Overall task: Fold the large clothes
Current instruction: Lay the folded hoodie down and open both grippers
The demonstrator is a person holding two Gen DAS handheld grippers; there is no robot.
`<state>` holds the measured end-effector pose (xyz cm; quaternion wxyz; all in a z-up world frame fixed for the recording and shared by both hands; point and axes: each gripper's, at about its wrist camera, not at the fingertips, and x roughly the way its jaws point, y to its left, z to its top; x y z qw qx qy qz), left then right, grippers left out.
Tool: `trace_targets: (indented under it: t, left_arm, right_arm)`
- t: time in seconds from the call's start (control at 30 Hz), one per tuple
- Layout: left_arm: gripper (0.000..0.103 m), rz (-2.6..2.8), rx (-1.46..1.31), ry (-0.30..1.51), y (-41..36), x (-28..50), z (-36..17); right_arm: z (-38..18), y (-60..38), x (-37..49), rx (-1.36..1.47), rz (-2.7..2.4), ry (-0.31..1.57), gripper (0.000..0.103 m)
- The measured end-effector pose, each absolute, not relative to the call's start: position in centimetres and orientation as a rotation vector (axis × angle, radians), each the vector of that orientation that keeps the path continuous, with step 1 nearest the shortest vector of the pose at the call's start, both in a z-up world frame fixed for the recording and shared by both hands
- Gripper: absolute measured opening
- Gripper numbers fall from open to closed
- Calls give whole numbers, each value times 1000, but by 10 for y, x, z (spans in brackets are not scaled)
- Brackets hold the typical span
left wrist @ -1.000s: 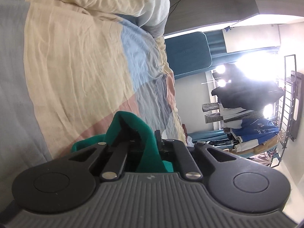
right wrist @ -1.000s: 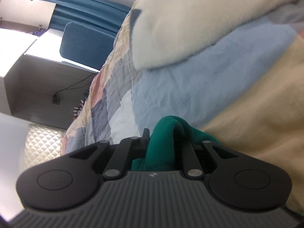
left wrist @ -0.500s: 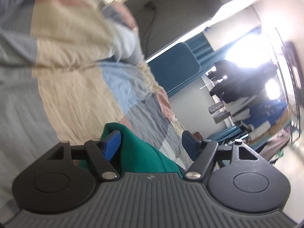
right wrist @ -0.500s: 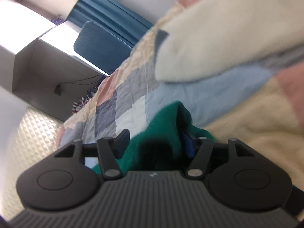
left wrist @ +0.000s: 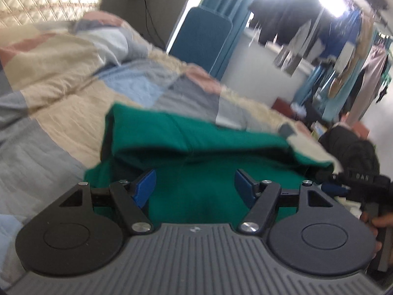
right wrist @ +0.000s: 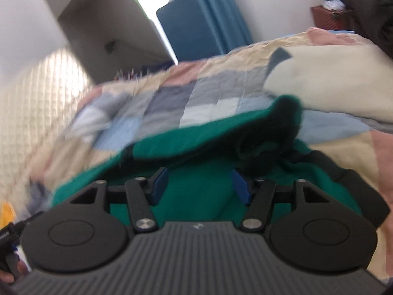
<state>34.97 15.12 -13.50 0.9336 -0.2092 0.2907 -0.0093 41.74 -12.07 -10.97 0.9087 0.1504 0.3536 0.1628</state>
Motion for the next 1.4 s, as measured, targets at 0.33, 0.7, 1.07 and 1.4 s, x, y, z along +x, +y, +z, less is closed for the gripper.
trace_targets:
  t: [0.33, 0.7, 1.07, 1.4]
  left_arm:
    - [75, 34, -369, 608, 155, 406, -162]
    - [74, 62, -493, 534, 185, 464, -180]
    - [75, 15, -485, 461, 178, 462, -162]
    - [74, 19, -473, 521, 170, 437, -160]
  right_arm:
    - [-137, -78, 473, 161, 372, 755, 46]
    - [-168, -63, 520, 164, 392, 761, 47]
    - [-172, -68, 526, 205, 355, 715, 47]
    - [-145, -59, 478, 111, 388, 672, 47]
